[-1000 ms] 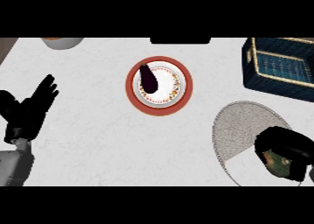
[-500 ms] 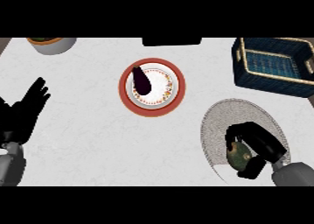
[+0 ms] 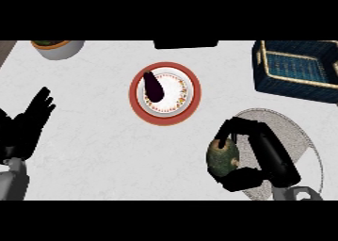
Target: Pick the squash from the placemat and place it in the basket
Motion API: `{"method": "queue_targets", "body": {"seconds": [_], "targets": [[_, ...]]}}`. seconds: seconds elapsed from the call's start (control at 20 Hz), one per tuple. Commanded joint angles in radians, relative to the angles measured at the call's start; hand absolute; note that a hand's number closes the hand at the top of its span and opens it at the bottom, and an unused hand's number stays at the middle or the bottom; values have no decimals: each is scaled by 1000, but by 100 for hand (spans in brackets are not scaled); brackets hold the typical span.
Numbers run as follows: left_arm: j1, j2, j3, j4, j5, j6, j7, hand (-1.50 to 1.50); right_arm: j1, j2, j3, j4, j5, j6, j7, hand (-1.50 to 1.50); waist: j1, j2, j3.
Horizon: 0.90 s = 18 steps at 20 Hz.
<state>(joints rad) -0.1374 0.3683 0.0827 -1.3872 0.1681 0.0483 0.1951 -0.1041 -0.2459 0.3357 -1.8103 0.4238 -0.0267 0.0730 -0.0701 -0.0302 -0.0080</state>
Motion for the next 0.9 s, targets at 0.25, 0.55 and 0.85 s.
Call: {"method": "queue_targets", "body": {"seconds": [0.25, 0.55, 0.85], "targets": [[-40, 8, -12, -20, 0, -33, 15, 0, -210, -5, -107, -458, 104, 104, 680, 150, 57, 23, 5], [-107, 11, 6, 16, -1, -41, 41, 0, -508, -35, -264, -386, 59, 211, 889, 150, 71, 30, 7], [-86, -22, -14, -33, -17, -29, 74, 0, -705, -67, -335, -175, 108, 189, 881, 150, 79, 30, 7]]}}
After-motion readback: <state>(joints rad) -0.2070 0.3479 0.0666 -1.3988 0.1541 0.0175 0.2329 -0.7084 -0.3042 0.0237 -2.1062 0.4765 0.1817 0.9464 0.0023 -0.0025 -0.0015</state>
